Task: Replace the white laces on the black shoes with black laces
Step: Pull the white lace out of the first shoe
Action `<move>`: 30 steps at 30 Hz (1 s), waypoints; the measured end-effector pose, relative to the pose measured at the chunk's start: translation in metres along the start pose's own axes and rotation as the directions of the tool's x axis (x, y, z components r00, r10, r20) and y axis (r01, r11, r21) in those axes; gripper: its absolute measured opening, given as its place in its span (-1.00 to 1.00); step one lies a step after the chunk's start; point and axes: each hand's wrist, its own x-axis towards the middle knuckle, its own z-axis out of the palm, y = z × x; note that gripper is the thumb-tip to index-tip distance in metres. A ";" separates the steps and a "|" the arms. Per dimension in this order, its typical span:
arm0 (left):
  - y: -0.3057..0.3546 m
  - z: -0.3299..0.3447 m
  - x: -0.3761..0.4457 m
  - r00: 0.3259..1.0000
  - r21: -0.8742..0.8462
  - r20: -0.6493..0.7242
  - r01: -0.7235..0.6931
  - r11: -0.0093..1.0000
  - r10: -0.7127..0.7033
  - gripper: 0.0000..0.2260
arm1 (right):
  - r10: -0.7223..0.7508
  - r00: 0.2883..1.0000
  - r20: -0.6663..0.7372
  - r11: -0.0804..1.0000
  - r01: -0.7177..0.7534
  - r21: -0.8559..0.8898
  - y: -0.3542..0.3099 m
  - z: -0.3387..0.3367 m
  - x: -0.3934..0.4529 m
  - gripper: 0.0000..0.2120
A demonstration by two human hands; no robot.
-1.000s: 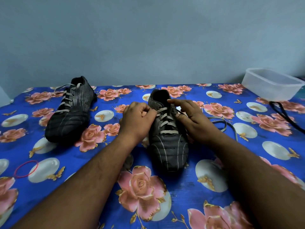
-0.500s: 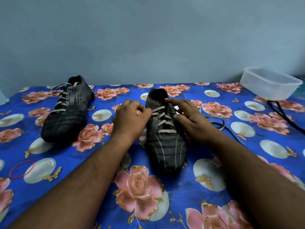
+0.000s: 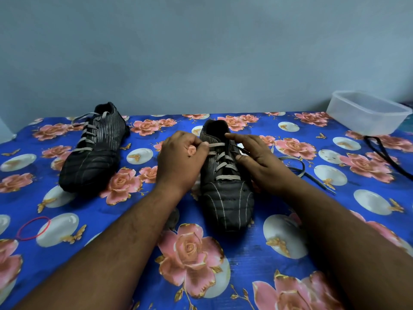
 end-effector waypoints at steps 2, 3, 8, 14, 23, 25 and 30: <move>-0.008 -0.004 0.003 0.986 -0.017 -0.030 0.165 0.986 -0.166 -0.74 | -0.007 1.000 0.001 1.000 0.007 0.000 0.001 0.000 0.000 -0.49; -0.013 -0.006 0.005 0.970 -0.032 -0.013 0.241 0.970 -0.241 -0.73 | -0.012 1.000 0.001 1.000 0.012 -0.002 0.001 0.000 0.001 -0.49; -0.009 -0.006 0.003 0.974 -0.192 0.066 0.227 0.955 -0.218 -0.87 | -0.009 1.000 0.003 1.000 0.009 -0.002 0.001 0.000 0.001 -0.48; 0.001 0.003 -0.002 0.987 -0.001 0.096 -0.125 0.992 0.125 -0.72 | -0.014 1.000 0.004 1.000 0.014 -0.001 -0.002 0.000 0.000 -0.47; -0.023 -0.012 0.008 0.930 0.091 0.087 0.350 0.932 -0.357 -0.71 | 0.001 1.000 0.009 1.000 -0.001 0.007 0.001 0.001 0.000 -0.49; -0.026 -0.013 0.010 0.932 0.020 0.106 0.347 0.937 -0.348 -0.75 | 0.005 1.000 0.010 1.000 -0.005 0.012 0.000 0.000 -0.001 -0.49; -0.011 -0.003 0.002 0.992 -0.141 0.125 0.027 0.990 -0.010 -0.67 | 0.012 1.000 0.013 1.000 -0.012 0.019 0.000 0.001 -0.001 -0.49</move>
